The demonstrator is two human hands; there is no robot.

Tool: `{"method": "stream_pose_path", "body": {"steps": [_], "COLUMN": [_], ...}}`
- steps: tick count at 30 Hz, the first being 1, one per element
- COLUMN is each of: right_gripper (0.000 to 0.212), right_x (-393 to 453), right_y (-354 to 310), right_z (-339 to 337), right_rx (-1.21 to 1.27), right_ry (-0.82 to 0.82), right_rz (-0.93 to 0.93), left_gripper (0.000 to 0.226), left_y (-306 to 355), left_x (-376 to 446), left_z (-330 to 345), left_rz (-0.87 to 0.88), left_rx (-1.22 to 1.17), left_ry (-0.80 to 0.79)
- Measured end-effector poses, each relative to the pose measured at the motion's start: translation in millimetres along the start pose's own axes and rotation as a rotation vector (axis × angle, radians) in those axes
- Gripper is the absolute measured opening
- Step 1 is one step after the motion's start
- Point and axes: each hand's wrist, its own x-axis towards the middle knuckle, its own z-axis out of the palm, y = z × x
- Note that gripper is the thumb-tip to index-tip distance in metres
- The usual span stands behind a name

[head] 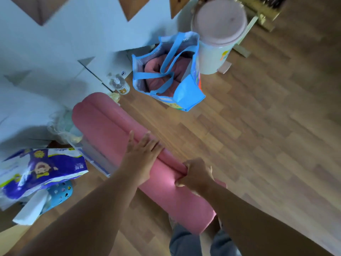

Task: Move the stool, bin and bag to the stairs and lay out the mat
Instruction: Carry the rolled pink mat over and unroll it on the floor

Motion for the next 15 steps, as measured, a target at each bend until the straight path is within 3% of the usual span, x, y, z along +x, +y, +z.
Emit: {"method": "stream_pose_path", "body": {"steps": [4, 7, 9, 13, 15], "right_gripper": [0.023, 0.033, 0.042, 0.030, 0.034], "right_x": [-66, -116, -149, -230, -273], "right_y": [15, 40, 61, 113, 146], "right_z": [-91, -149, -187, -248, -272], "right_rx": [-0.050, -0.116, -0.129, -0.138, -0.100], "right_ry": [0.076, 0.126, 0.173, 0.232, 0.265], "right_rz": [-0.016, 0.015, 0.036, 0.099, 0.147], "left_gripper": [0.103, 0.113, 0.095, 0.065, 0.057], "left_y": [18, 48, 82, 174, 227], "left_x": [10, 24, 32, 26, 22], "left_z": [-92, -154, -196, -281, -319], "left_rz": [0.094, 0.192, 0.270, 0.392, 0.460], "left_rx": [0.084, 0.168, 0.212, 0.273, 0.302], "left_ry": [-0.032, -0.080, -0.005, 0.046, 0.070]}}
